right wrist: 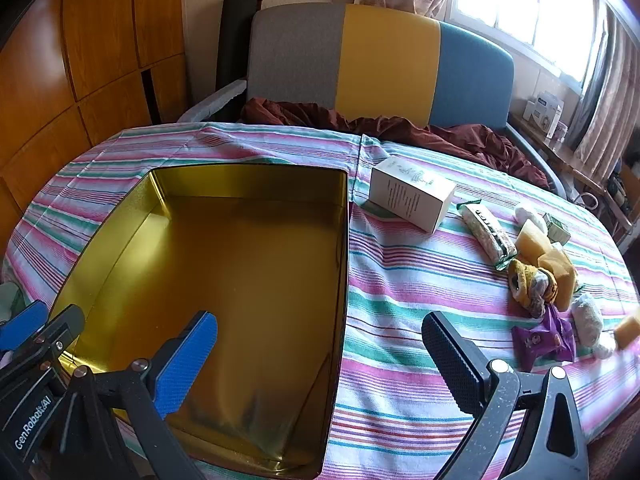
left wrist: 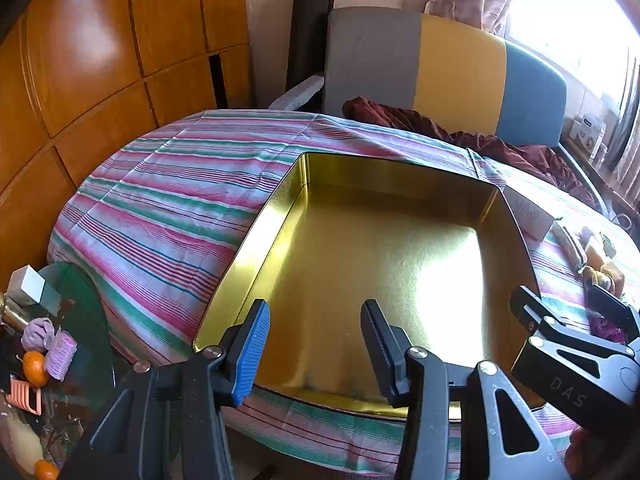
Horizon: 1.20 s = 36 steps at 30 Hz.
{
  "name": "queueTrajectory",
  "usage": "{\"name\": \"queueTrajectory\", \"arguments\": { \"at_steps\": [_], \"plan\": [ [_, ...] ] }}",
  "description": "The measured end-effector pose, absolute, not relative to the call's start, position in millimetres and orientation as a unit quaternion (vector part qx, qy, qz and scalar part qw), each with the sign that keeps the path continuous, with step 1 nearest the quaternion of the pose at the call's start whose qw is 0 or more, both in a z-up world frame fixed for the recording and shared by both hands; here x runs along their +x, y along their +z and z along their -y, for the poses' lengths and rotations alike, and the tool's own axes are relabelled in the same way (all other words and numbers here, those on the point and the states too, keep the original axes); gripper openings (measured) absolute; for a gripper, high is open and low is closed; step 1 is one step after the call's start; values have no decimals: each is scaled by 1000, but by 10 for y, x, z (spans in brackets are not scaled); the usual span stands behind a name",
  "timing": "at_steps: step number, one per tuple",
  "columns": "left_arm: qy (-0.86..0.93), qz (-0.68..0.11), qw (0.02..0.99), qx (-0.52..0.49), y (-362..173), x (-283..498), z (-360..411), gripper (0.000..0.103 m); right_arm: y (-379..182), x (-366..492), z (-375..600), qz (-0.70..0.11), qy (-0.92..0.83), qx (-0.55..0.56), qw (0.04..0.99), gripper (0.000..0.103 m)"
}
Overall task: Organize objects
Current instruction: 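Move both tools from the gold tray toward the scattered items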
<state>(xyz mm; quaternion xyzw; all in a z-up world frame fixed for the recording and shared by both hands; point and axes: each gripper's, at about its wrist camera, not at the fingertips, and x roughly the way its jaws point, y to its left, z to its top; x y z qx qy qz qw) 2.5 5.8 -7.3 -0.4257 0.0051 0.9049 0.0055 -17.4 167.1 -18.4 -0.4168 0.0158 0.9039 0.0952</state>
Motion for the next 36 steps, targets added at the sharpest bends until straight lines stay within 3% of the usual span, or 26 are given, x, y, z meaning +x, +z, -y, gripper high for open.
{"name": "queueTrajectory", "arguments": {
  "at_steps": [15,24,31,36],
  "plan": [
    [899,-2,12,-438,-129,25,-74,48,-103,-116,-1780,-24,911,-401,86,103],
    [892,57,124,-432,-197,157,-189,48,-27,83,-2331,-1,913,-400,78,103],
    [878,40,174,-444,-229,278,-449,48,-187,488,-3122,-54,909,-393,130,103],
    [866,27,232,-443,-217,402,-653,48,-346,814,-3896,-133,896,-376,195,95]
  ]
}}
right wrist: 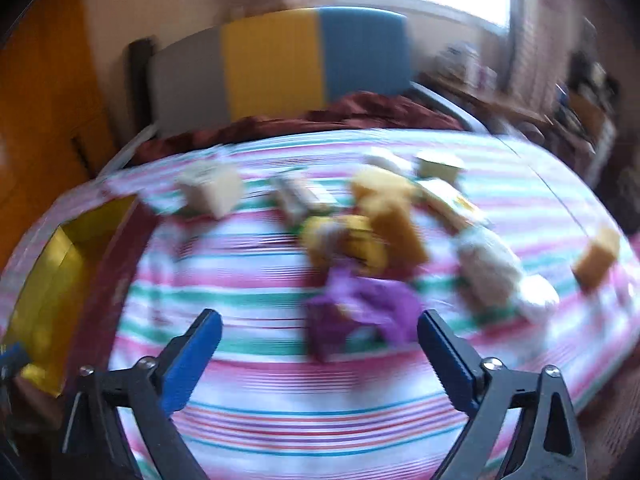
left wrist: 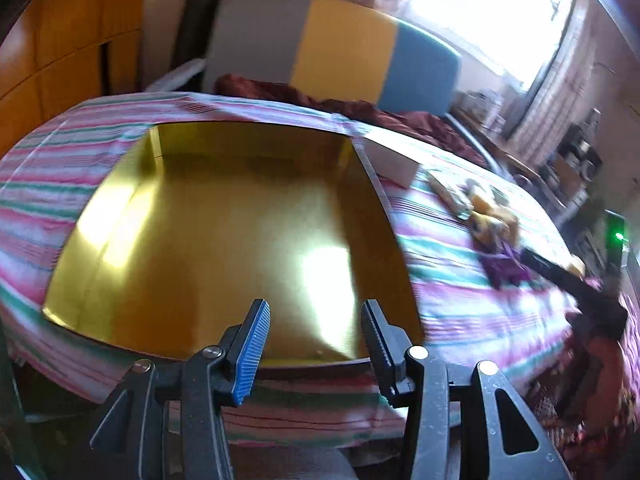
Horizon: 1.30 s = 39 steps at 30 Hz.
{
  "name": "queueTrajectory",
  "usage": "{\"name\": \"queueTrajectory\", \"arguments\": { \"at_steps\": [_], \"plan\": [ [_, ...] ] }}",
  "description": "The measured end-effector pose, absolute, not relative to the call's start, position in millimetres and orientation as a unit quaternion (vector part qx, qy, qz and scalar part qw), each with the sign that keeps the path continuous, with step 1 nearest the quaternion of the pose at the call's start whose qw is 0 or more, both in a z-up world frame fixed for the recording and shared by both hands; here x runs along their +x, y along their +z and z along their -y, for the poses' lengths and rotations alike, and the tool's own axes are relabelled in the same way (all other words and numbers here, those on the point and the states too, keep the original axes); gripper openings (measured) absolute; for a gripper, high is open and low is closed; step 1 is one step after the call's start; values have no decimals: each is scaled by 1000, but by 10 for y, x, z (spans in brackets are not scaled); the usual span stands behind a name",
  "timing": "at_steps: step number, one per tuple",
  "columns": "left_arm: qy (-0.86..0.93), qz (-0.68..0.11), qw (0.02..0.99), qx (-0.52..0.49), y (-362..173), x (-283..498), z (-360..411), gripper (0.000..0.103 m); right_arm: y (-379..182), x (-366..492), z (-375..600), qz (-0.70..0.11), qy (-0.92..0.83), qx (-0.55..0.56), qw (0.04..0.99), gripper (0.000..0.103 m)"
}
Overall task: Organize objects
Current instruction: 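Move both tools from the gold tray toward the scattered items, then grasp the purple snack packets with both tools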
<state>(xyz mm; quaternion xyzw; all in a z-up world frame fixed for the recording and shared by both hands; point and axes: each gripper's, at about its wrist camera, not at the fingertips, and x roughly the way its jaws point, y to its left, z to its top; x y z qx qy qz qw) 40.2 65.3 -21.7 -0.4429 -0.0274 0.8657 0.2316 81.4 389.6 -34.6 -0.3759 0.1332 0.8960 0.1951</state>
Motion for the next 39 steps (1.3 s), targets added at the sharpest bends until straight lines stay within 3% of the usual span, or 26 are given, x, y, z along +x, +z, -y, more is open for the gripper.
{"name": "queueTrajectory", "arguments": {
  "at_steps": [2,7,18,24,28,30,39],
  "plan": [
    [863,23,257,-435,-162,480,-750,49,-391,926,-4139,-160,890,-367,219,91],
    [850,24,304,-429,-81,529,-969,62,-516,968,-4463,-182,889,-364,211,86],
    [818,29,371,-439,18,645,-1330,62,-814,679,-4539,-208,890,-381,142,68],
    [807,38,392,-440,33,625,-1498,63,-905,651,-4520,-182,894,-383,145,61],
    [800,4,398,-449,27,615,-1722,63,-912,674,-4492,-140,900,-379,165,58],
    [793,-4,408,-452,16,624,-1823,63,-903,726,-4526,-126,902,-368,187,51],
    [770,-25,426,-474,-144,496,-2415,74,-991,900,-4752,-136,903,-338,226,51]
  ]
}}
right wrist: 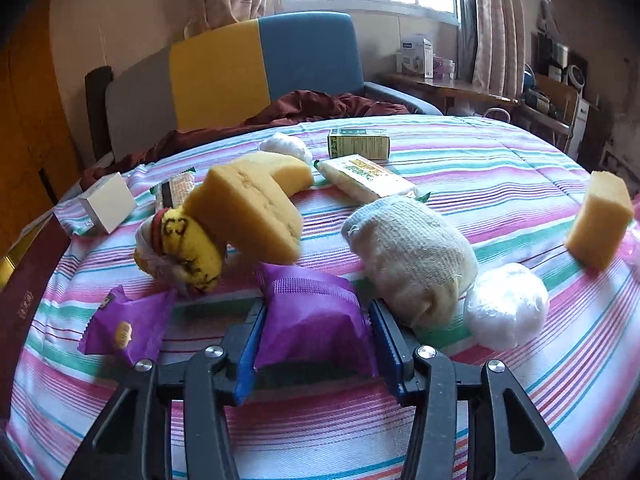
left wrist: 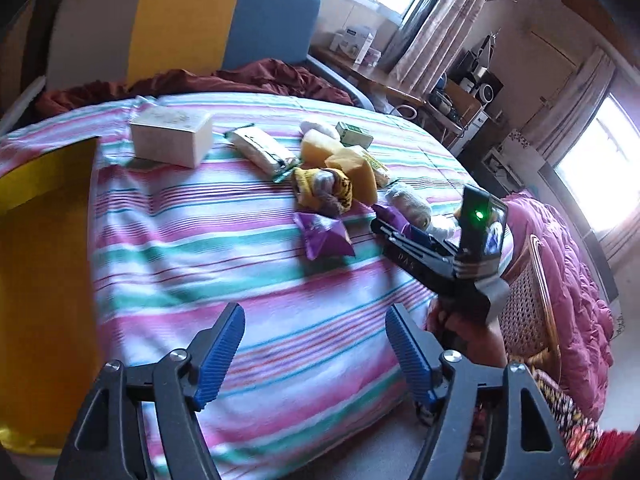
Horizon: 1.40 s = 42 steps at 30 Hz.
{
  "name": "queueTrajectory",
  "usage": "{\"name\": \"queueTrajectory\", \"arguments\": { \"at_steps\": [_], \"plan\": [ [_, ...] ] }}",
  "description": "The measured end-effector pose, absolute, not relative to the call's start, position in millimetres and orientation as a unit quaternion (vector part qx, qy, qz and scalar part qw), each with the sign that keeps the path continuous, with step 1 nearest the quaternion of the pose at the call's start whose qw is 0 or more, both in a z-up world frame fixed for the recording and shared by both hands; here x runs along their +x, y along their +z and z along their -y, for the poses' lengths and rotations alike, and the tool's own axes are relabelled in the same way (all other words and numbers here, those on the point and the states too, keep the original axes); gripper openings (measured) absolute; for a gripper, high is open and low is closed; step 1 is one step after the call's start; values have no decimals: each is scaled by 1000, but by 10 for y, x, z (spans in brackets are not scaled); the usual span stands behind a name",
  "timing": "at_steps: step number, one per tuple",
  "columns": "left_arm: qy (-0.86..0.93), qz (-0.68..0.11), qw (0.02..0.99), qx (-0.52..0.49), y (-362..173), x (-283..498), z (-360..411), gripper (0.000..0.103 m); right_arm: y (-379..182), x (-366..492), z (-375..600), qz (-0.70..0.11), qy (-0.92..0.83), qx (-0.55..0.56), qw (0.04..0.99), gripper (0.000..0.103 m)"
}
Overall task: Organize objects
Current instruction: 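Grasp the purple snack packets with both tools, then carry the purple packets to the gold tray with both tools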
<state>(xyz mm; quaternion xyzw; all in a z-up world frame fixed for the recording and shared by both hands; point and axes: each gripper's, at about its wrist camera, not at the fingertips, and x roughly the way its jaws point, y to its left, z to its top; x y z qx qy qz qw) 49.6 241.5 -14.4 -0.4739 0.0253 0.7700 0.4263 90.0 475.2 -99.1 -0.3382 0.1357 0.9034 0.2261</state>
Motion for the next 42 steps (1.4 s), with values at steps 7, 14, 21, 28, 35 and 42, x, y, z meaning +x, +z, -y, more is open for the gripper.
{"name": "queueTrajectory", "arguments": {
  "at_steps": [7,14,21,28,35,42],
  "plan": [
    [765,-68,417,-486,-368,297,-3063,76,-1018,907,-4741,-135,905,-336,222,52],
    [768,-40,395,-502,-568,111,-3382,76,-1025,928,-4736,-138,909,-326,221,52],
    [769,-52,395,-500,-740,58,-3498,68,-1028,935,-4726,-139,910,-323,220,52],
    [783,-32,409,-468,-808,-7,-3243,42,-1024,934,-4728,-138,910,-323,220,52],
    [805,-113,408,-416,-800,201,-3304,41,-1022,925,-4708,-131,909,-326,223,52],
    [812,-122,408,-399,-764,291,-3194,39,-1028,911,-4661,-117,909,-328,229,53]
  ]
}}
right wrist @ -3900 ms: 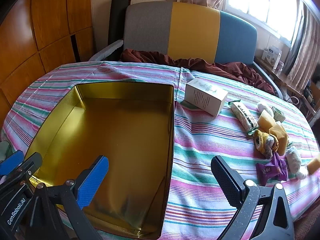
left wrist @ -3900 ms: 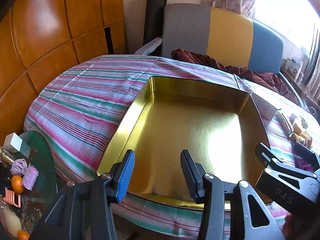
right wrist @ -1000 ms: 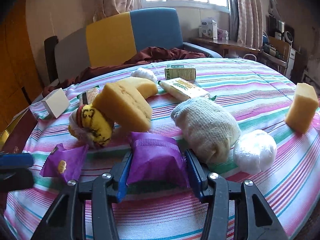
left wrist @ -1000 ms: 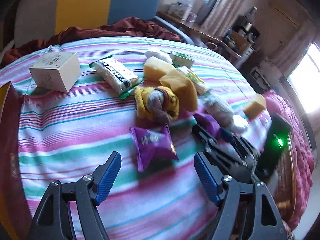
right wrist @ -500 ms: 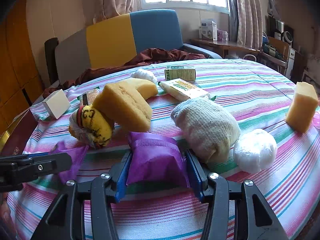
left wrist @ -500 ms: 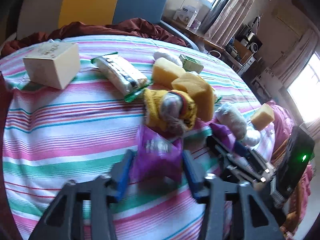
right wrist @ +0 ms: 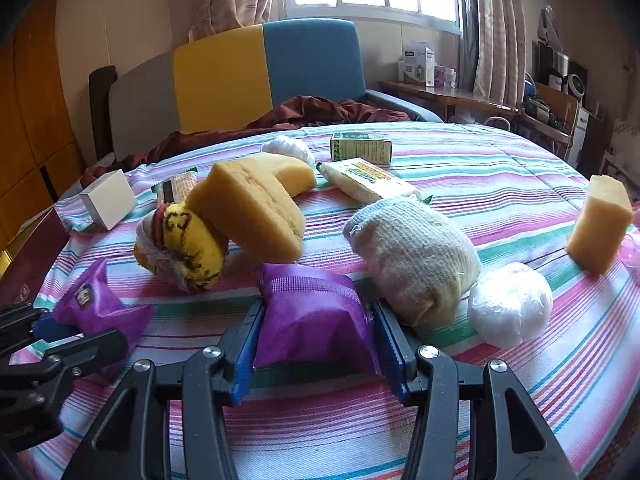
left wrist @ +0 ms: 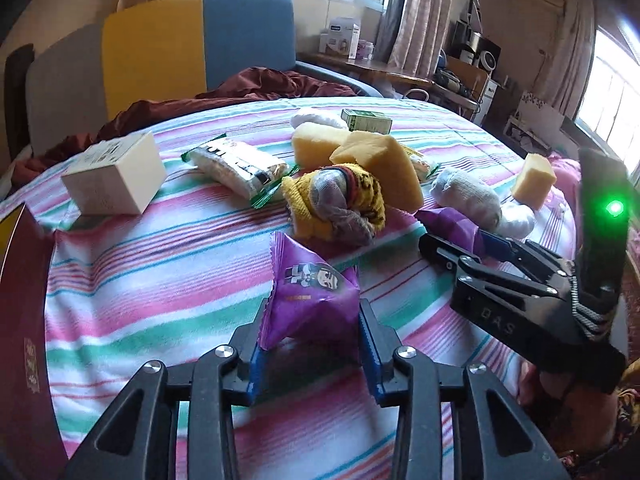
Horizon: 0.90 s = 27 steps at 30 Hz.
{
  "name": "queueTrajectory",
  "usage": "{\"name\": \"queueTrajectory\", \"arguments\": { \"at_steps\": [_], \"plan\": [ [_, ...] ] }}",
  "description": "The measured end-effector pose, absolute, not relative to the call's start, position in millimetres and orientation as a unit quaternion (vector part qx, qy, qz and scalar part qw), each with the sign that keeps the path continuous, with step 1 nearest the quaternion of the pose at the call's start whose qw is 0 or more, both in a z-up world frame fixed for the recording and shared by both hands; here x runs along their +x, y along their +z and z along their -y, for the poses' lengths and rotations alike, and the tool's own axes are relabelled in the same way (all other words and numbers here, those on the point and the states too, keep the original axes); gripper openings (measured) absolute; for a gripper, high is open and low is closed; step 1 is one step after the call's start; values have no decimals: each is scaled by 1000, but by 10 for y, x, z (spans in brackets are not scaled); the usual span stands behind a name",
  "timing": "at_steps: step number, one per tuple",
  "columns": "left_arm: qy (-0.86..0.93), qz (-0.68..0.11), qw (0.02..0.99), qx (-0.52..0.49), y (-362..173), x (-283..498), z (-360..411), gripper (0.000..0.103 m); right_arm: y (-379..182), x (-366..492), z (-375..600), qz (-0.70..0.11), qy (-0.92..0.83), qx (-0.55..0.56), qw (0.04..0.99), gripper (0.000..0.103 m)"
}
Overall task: Organize objects
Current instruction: 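Carry the purple packets to the gold tray with both tools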
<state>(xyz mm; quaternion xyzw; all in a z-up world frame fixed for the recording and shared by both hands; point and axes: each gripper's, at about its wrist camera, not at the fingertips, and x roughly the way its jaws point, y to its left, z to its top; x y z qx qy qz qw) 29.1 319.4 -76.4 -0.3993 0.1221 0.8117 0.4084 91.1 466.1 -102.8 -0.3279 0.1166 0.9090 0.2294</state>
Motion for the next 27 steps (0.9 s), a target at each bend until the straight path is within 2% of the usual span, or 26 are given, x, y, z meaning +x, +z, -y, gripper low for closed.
{"name": "queueTrajectory", "arguments": {
  "at_steps": [16,27],
  "plan": [
    [813,-47,426,-394,-413,459,-2672,39,-1023,887,-4611,-96,907,-333,240,52],
    [839,0,393,-376,-147,332,-2100,39,-1012,909,-4560,-78,907,-330,250,48]
  ]
}}
